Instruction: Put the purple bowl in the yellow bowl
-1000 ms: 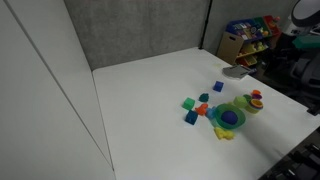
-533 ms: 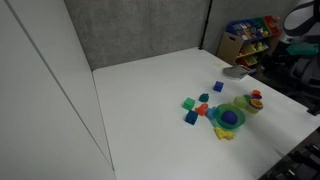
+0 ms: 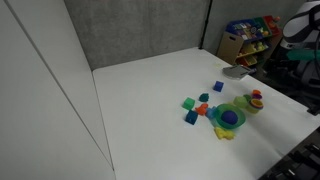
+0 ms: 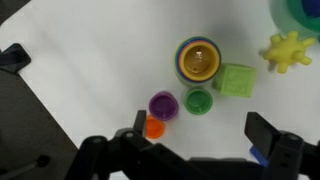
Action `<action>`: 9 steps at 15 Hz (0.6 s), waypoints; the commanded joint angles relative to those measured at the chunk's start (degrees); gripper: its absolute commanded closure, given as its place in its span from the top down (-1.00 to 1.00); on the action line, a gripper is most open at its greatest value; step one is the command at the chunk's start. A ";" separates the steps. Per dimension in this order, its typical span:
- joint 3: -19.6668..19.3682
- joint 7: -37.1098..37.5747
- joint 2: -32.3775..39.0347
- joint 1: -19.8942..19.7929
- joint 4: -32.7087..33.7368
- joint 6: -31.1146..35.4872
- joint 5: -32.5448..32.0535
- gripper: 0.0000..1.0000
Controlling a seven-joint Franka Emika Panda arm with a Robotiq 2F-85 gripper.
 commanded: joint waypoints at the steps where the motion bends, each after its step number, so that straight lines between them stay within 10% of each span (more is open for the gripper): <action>1: -0.87 1.57 5.06 -2.06 3.28 2.88 1.36 1.00; 9: -1.56 4.59 16.80 -5.28 9.31 11.28 3.10 1.00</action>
